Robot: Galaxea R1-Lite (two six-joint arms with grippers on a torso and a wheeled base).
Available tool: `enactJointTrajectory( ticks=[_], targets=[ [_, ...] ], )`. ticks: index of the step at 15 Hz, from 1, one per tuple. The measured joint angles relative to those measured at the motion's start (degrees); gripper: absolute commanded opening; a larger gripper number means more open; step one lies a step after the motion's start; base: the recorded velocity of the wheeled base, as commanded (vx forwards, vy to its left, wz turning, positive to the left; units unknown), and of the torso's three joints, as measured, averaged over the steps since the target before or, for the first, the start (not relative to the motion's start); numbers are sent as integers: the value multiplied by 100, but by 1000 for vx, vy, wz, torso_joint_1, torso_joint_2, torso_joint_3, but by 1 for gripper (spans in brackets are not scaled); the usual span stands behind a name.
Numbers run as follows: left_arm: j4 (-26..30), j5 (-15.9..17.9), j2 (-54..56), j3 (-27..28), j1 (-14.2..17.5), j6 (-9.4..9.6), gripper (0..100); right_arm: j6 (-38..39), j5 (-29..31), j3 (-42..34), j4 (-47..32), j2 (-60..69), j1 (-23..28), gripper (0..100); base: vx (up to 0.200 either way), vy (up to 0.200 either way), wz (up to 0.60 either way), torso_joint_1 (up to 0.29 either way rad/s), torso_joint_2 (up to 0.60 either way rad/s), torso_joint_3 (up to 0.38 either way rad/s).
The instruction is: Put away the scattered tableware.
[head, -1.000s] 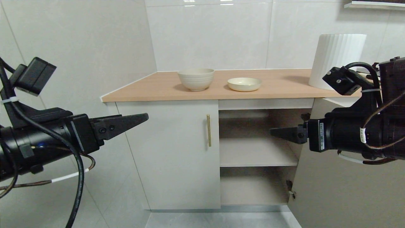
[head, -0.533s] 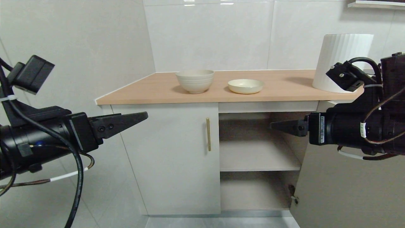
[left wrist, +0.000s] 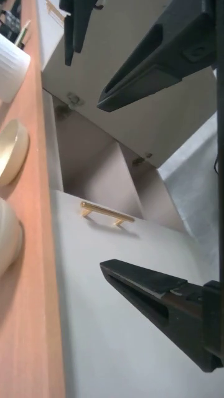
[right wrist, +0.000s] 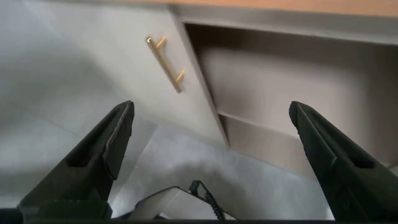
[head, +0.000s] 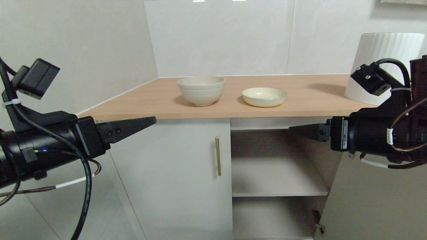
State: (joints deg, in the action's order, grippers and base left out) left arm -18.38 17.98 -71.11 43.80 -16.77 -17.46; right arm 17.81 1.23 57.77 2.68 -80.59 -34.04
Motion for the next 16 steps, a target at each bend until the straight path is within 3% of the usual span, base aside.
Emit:
enactJointTrajectory(
  ticks=[7, 16],
  targets=[
    [18, -13, 9, 46, 10, -9, 100, -24, -33, -66, 40, 80, -6, 100, 0, 0, 0, 7, -32, -24],
    [-11, 7, -301, 110, 5, -2, 100, 13, -39, -61, 207, -227, 59, 100, 0, 0, 0, 140, -416, -281]
  ],
)
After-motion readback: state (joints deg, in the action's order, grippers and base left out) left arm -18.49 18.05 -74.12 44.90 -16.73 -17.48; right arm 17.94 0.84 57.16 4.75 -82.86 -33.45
